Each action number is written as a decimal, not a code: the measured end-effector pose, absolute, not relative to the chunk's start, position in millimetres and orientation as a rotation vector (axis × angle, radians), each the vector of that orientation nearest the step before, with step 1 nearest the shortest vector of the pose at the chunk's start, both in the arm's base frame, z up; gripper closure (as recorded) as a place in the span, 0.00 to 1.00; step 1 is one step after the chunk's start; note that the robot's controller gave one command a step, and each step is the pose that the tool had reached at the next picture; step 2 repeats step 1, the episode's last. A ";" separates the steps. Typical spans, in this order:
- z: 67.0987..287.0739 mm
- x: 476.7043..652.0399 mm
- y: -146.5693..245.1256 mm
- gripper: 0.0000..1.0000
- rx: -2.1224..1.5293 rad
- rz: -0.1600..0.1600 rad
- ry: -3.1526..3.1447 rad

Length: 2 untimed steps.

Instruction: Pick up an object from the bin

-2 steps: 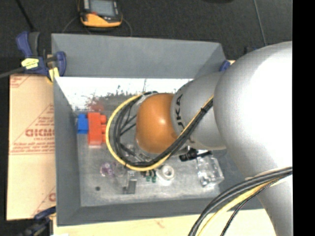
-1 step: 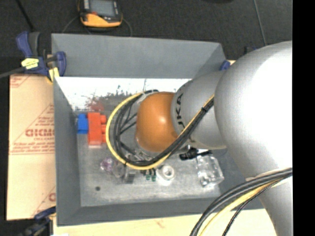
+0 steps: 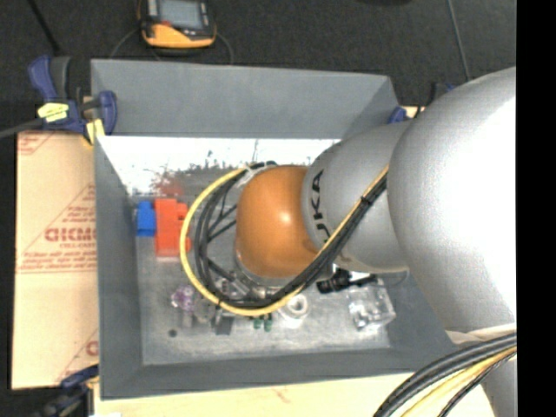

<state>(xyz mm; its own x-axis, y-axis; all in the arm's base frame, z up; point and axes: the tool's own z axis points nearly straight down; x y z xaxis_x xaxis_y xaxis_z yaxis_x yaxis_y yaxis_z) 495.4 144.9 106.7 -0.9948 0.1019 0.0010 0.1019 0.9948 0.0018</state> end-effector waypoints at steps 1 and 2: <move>248.1 485.3 165.5 1.00 -0.115 -0.007 -3.149; 248.1 485.3 165.5 1.00 -0.115 -0.007 -3.149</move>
Offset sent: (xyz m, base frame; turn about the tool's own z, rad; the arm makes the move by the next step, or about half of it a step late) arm -0.0123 0.0197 0.1366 -0.0233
